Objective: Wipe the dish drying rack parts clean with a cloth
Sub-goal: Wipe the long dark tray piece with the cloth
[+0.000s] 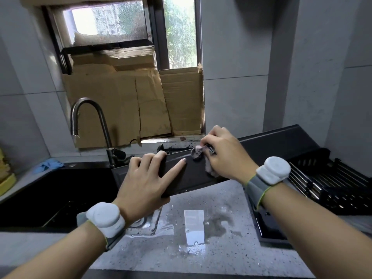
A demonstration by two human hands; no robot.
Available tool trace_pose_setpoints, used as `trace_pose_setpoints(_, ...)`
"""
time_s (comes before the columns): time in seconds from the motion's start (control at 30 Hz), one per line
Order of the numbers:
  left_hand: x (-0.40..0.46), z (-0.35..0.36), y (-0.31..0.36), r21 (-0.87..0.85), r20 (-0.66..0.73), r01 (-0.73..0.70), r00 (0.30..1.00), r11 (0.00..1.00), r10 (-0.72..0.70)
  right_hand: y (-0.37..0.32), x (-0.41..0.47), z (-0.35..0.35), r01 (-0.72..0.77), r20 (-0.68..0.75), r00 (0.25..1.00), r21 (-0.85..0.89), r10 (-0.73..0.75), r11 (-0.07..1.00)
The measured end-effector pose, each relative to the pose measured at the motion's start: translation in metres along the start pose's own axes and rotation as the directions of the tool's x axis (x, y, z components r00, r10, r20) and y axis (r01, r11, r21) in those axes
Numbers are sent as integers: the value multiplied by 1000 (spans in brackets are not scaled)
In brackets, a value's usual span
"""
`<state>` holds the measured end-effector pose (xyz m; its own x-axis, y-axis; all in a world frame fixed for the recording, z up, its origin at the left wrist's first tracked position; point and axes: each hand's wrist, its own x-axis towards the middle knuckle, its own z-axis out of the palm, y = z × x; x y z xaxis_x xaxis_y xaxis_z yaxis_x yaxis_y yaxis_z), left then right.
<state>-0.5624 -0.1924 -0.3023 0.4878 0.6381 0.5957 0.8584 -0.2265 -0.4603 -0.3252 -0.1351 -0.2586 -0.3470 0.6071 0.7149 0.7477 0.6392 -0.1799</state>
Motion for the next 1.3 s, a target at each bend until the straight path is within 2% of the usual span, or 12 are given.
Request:
trace_pose_setpoints(0.13, 1, -4, -1, -1, -21, 3, 1000, 1000, -3, 6, 2, -3, -106, -44, 993, -9, 106, 994)
trace_pose_setpoints(0.3, 3, 3, 14, -62, 21, 30, 999, 998, -29, -25, -6, 12, 57, -3, 998, 61, -57, 997)
trace_pose_setpoints(0.37, -2, 7, 14, -82, 49, 57, 997, 995, -53, -20, -4, 9, 59, 30, 998, 55, -60, 997)
trace_pose_setpoints(0.53, -16, 12, -4, -197, 71, 195, 980, 961, -185, 21, -5, -16, -154, -227, 961, 38, 159, 987)
trace_pose_setpoints(0.63, -16, 14, -6, -307, 85, 247, 969, 919, -232, 30, -13, -14, -224, -299, 929, 8, 216, 974)
trace_pose_setpoints(0.77, -7, 10, 5, -419, 65, 273, 960, 866, -271, 21, -23, 0, -203, -333, 927, -57, 173, 978)
trace_pose_setpoints(0.87, -1, 6, 11, -480, 56, 295, 950, 826, -307, 17, -28, 7, -215, -298, 935, -46, 192, 976)
trace_pose_setpoints(0.97, 3, 4, 17, -483, 56, 287, 953, 827, -299, 9, -33, 14, -189, -344, 922, 3, 179, 982)
trace_pose_setpoints(1.03, 6, 5, 22, -478, 55, 283, 955, 831, -293, -5, -38, 21, -110, -318, 941, 40, 117, 993)
trace_pose_setpoints(1.17, 4, 10, 25, -468, 60, 273, 959, 840, -278, -17, -51, 28, 157, -168, 974, 26, -150, 987)
trace_pose_setpoints(1.23, -1, 12, 21, -478, 67, 284, 955, 831, -288, -5, -46, 19, 140, -168, 976, 4, -137, 990)
trace_pose_setpoints(1.3, -5, 13, 17, -500, 62, 287, 953, 817, -297, 10, -39, 10, 7, -273, 962, 6, -5, 1000)
